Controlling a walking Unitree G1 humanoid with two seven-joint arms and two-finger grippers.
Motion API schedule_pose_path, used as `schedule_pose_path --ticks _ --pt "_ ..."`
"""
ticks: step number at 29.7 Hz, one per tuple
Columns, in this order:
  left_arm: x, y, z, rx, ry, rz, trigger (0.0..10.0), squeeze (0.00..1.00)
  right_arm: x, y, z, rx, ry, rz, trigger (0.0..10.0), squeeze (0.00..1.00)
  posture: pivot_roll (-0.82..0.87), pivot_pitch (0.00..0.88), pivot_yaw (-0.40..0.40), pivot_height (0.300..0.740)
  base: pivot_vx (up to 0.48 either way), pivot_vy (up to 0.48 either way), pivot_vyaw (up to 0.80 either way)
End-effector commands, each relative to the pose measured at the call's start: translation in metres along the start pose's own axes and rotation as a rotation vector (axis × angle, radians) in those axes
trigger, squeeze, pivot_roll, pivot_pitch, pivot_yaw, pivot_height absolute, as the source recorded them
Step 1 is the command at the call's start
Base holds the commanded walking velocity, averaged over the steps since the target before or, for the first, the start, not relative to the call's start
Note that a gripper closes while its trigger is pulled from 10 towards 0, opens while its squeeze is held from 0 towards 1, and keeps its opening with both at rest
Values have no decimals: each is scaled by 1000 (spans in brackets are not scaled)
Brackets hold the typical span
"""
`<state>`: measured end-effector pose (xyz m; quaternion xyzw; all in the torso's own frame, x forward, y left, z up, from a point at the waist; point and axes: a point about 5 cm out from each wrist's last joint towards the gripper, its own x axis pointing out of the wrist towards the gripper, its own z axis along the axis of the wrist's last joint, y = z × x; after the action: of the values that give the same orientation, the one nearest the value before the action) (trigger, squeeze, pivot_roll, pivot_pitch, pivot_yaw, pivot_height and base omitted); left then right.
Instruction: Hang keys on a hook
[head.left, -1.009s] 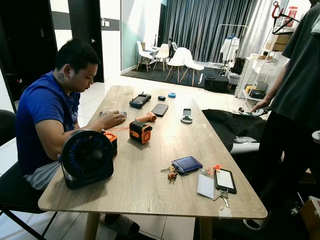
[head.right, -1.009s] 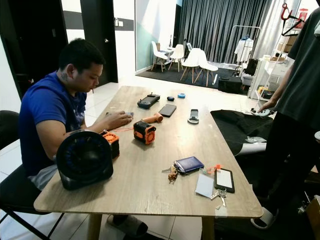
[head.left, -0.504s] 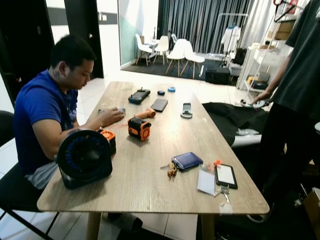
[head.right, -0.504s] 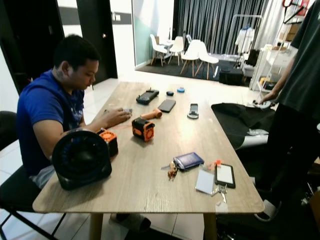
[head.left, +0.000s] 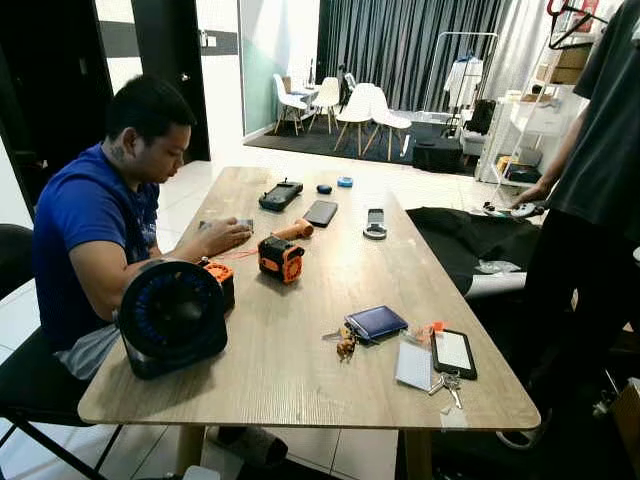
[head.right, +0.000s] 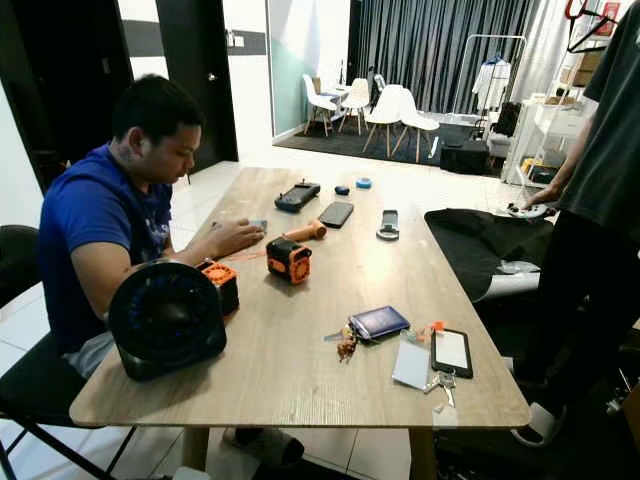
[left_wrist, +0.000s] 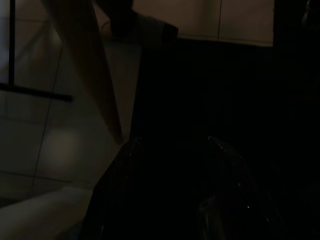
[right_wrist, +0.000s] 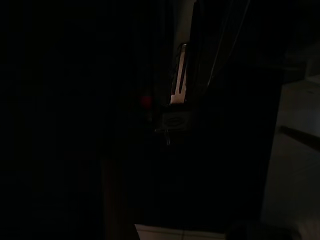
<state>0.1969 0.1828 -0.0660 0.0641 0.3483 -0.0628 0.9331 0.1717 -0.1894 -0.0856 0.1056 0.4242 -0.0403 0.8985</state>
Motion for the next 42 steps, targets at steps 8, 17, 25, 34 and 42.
schedule_pose_path --ticks 8,17,25,34,42 --pt "-1 -3 -3 -6 8 -18 10000 0 0 -2 5 50 -57 8 10000 0 84 4 -28 740 0 0 0" --pt "-1 0 -2 -16 -3 -5 10000 0 0 2 2 49 -45 21 10000 0 88 0 -28 740 0 0 0" --pt "-1 -1 -3 -28 -7 -5 10000 0 -1 2 1 50 -41 27 10000 0 83 0 -29 740 0 0 0" --pt "-1 -4 -2 -24 -8 -15 10000 0 -1 3 -1 9 -26 40 10000 0 82 0 -29 740 0 0 0" --pt "-1 -5 -3 -18 -6 -22 10000 0 -1 6 -3 -3 -21 48 10000 0 85 0 -31 740 0 0 0"
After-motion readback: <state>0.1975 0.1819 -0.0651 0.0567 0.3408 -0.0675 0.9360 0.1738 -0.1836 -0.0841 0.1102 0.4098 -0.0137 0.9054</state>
